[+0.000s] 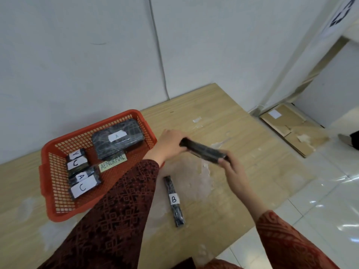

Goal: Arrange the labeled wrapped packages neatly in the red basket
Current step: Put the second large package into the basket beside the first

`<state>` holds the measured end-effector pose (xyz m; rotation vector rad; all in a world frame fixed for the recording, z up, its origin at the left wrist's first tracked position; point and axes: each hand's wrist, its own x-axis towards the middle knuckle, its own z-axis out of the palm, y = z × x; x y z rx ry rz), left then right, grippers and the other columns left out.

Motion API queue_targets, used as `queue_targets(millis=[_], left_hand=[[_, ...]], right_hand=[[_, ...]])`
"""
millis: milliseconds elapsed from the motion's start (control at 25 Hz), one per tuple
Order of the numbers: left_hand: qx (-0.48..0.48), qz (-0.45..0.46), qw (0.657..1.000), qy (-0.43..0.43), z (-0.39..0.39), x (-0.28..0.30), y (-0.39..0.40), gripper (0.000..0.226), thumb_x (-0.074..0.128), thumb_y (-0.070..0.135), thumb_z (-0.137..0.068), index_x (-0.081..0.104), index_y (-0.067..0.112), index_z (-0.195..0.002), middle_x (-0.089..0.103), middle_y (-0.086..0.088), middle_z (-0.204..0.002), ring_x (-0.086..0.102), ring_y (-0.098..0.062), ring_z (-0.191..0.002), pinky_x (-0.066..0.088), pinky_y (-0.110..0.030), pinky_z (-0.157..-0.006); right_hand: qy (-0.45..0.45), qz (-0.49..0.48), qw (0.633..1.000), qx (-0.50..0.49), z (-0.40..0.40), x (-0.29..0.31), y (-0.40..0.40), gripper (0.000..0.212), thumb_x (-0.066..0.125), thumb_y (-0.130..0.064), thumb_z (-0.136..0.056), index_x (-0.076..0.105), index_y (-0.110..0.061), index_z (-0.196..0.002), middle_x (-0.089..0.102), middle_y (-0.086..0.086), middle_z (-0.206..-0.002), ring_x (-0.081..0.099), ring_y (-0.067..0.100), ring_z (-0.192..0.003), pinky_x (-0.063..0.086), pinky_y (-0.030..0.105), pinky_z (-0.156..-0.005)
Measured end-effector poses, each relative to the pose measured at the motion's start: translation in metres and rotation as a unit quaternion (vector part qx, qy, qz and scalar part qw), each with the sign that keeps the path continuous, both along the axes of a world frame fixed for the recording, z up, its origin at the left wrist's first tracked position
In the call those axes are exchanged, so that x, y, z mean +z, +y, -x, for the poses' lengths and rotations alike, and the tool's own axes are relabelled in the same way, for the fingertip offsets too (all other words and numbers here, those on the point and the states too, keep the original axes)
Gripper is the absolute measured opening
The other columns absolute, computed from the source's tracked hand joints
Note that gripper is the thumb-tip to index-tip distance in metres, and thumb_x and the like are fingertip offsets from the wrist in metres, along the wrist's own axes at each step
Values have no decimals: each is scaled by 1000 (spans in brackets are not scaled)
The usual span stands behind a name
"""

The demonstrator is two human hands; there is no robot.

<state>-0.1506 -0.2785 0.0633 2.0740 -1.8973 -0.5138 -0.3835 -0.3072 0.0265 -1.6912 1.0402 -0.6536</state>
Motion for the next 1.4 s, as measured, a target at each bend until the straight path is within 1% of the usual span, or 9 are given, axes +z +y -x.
queue_targets(millis=[120, 280, 440, 720, 840, 920, 1040, 1200, 1400], left_hand=[[50, 47, 989, 130, -16, 43, -3, 27, 74, 42, -71, 68, 22, -89, 67, 7, -83, 60, -11, -79, 46, -31, -69], [133, 107, 965, 201, -40, 79, 18, 32, 77, 50, -63, 69, 29, -86, 69, 12, -81, 63, -2, -76, 49, -21, -65], [253, 159, 921, 250, -61, 77, 59, 30, 81, 46, -64, 71, 29, -86, 71, 8, -85, 64, -4, -80, 50, -21, -72], [476, 239, 781, 325, -70, 25, 142, 44, 75, 32, -77, 59, 23, -116, 61, 3, -119, 55, -13, -111, 47, -37, -96], [555, 263, 661, 431, -69, 0, 167, 42, 71, 19, -81, 48, 21, -116, 60, -5, -121, 60, -13, -103, 52, -32, -86], [593, 251, 627, 439, -71, -17, 177, 35, 69, 15, -83, 50, 17, -113, 61, -9, -121, 61, -13, -101, 52, -30, -83], [639, 213, 636, 376, -75, -36, 183, 38, 69, 20, -84, 56, 8, -117, 62, -10, -121, 58, -20, -108, 47, -37, -97], [658, 191, 670, 285, -84, -47, 186, 34, 66, 20, -86, 62, 4, -116, 65, -12, -116, 60, -19, -99, 46, -30, -89], [652, 155, 712, 208, -89, -52, 181, 33, 67, 17, -85, 64, 4, -115, 68, -13, -112, 61, -26, -104, 38, -24, -83]], right_hand=[[-58, -104, 991, -52, -11, 26, -24, 49, 35, -48, -90, 56, -20, -124, 62, 9, -122, 58, 25, -113, 52, 40, -90], [-81, -66, 994, 26, -41, 66, -39, 50, 30, -63, -89, 57, -34, -120, 66, -1, -116, 64, 15, -101, 53, 28, -66], [-81, -20, 993, 88, -83, 76, -34, 25, 57, -41, -91, 59, -26, -111, 68, 1, -105, 67, 10, -86, 55, 20, -57], [-65, -112, 984, 125, -147, 53, 1, 25, 55, -39, -92, 59, -16, -101, 65, 8, -94, 62, 16, -74, 51, 28, -60], [52, -35, 991, 121, -173, 41, 14, 28, 54, -42, -92, 58, -16, -103, 67, 6, -100, 61, 13, -80, 43, 23, -59], [118, 40, 982, 143, -187, 35, 22, 39, 58, -35, -91, 54, -9, -119, 60, 10, -114, 60, 22, -96, 44, 23, -72], [143, 80, 968, 191, -196, 30, 36, 59, 63, -27, -89, 37, -9, -138, 45, 14, -129, 51, 29, -114, 41, 31, -90], [230, 182, 925, 240, -203, 19, 50, 71, 64, -27, -87, 29, -3, -143, 41, 17, -139, 37, 34, -125, 33, 43, -107], [278, 205, 894, 286, -208, 8, 59, 55, 58, -23, -89, 36, -11, -138, 30, 19, -144, 36, 37, -125, 35, 44, -105]])
